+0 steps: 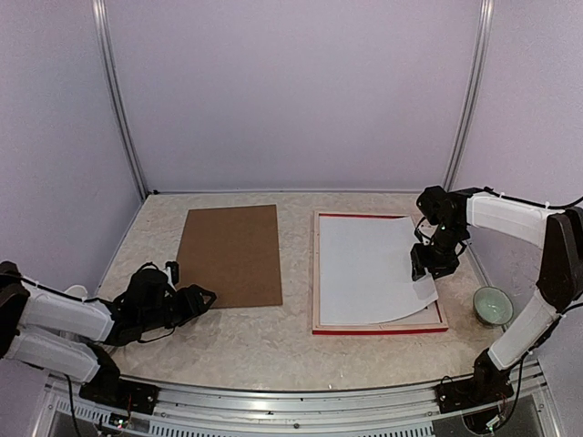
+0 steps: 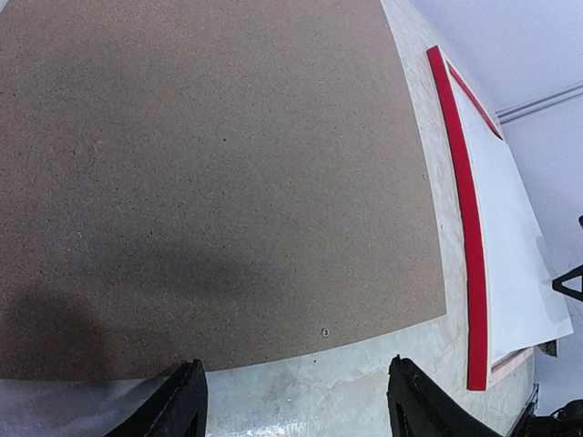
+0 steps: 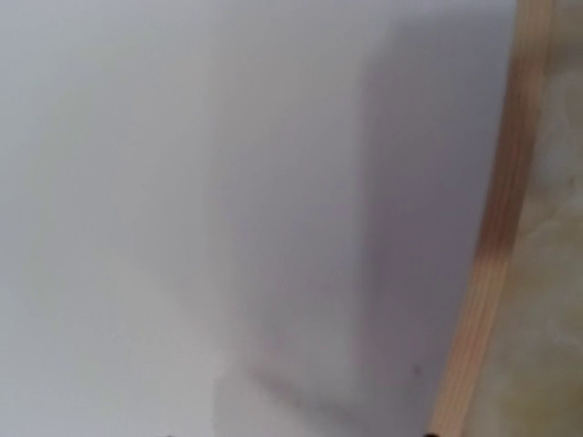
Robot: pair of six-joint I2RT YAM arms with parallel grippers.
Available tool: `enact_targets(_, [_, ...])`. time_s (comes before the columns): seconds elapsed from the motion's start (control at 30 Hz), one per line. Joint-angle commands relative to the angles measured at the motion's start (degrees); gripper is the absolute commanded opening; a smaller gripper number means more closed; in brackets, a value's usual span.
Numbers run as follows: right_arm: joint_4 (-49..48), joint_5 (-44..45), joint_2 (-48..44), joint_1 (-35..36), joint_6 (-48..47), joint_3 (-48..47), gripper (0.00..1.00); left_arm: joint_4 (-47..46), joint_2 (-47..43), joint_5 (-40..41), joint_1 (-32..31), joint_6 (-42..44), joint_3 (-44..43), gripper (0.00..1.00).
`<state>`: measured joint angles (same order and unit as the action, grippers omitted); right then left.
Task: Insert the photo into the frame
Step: Place the photo on the mat board, then turn over the backboard.
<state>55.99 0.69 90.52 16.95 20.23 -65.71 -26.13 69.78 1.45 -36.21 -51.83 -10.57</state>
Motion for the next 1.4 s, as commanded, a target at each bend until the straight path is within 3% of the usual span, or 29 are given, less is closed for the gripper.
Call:
enact_targets(0.0, [0.58,0.48,-1.32,-0.69,-0.06,-0.41,0.56,-1.24,0.36,-0.05,-0.6,0.33,-1.3,0.68])
enact_targets(0.53, [-0.83,2.48,1.26,0.5,-0.25,-0.42,0.61,-1.03,0.38,0.13,-0.73,0.3,-1.55,0.68])
enact_targets(0.73, [0.58,6.42,0.43,0.71,0.57,-1.87,0.78,-1.08,0.4,0.43,-0.8,0.25,-1.46,0.68])
enact_targets(0.9, [1.53,9.69,-0.19,1.25,0.88,-4.12,0.86,-1.04,0.8,0.35,-0.8,0.14,-1.64,0.68])
enact_targets(1.0, [1.76,11.83,-1.75,2.48,1.29,-5.86,0.99,-0.36,0.24,1.0,-0.8,0.29,-1.88,0.68])
enact_targets(1.1, [0.18,10.16,-3.83,3.58,1.63,-7.58,0.99,1.22,-0.7,1.66,-0.51,1.11,-2.8,0.73])
enact_targets(1.2, [-3.01,1.66,-5.49,3.81,2.78,-8.42,0.99,3.1,-2.08,2.12,0.28,2.16,-4.25,0.81])
enact_targets(1.37, [-7.65,-4.91,-4.21,7.87,6.1,-11.33,0.99,6.42,-4.3,3.79,1.64,3.58,-7.49,0.98])
